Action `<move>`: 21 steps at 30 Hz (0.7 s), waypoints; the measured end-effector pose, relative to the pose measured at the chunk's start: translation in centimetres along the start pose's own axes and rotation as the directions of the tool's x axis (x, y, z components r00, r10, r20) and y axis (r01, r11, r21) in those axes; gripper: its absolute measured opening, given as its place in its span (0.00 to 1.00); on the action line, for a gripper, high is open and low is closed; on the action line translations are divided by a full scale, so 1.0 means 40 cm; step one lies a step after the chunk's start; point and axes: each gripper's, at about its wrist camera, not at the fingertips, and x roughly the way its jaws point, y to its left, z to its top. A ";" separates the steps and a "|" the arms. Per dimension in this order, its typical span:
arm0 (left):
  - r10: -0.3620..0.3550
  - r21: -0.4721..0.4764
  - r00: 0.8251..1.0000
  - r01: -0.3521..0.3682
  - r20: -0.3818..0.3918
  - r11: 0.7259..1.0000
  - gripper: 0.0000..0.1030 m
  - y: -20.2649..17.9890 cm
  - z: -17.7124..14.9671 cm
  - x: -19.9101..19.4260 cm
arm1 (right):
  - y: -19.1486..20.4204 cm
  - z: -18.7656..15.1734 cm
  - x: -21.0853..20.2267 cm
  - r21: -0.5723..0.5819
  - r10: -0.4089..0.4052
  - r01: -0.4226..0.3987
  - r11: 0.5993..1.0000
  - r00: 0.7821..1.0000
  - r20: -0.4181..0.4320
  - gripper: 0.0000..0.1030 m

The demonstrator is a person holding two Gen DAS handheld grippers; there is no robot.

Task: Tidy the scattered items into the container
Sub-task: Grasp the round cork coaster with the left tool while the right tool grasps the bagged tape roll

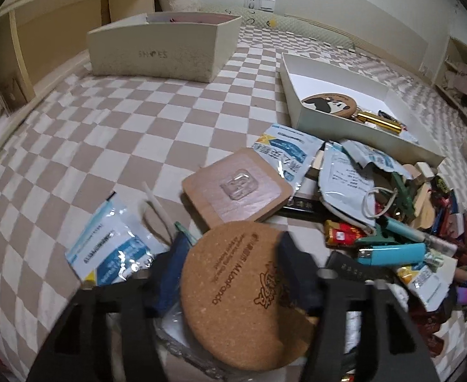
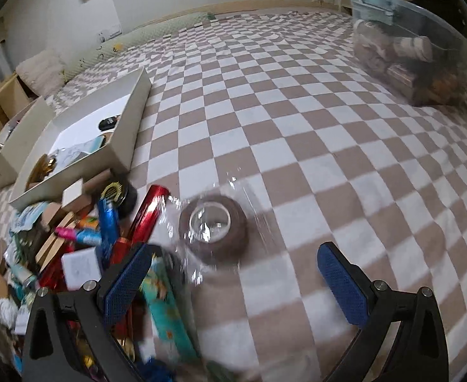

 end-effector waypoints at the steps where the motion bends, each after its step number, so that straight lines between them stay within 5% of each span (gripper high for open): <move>1: 0.006 0.006 1.000 -0.006 0.010 1.000 0.90 -0.002 -0.001 -0.003 | 0.002 0.007 0.014 -0.003 -0.001 0.001 1.000 1.000 -0.011 1.00; 6: 0.009 0.081 1.000 -0.011 0.020 0.997 0.92 -0.033 0.004 -0.008 | -0.001 0.024 0.040 -0.010 0.011 -0.011 1.000 1.000 -0.025 0.96; 8: 0.023 0.127 1.000 -0.024 0.010 0.992 0.92 -0.057 0.003 -0.002 | 0.001 0.027 0.044 -0.015 0.016 -0.016 1.000 1.000 -0.027 0.68; 10: 0.031 0.153 0.999 -0.030 -0.007 0.988 0.92 -0.072 0.001 0.005 | 0.002 0.027 0.052 -0.012 0.027 -0.027 1.000 0.999 -0.038 0.60; 21: 0.175 0.255 0.977 -0.141 -0.118 0.957 0.93 -0.116 -0.005 0.018 | 0.002 0.020 0.053 -0.002 0.023 -0.023 1.000 0.999 -0.029 0.53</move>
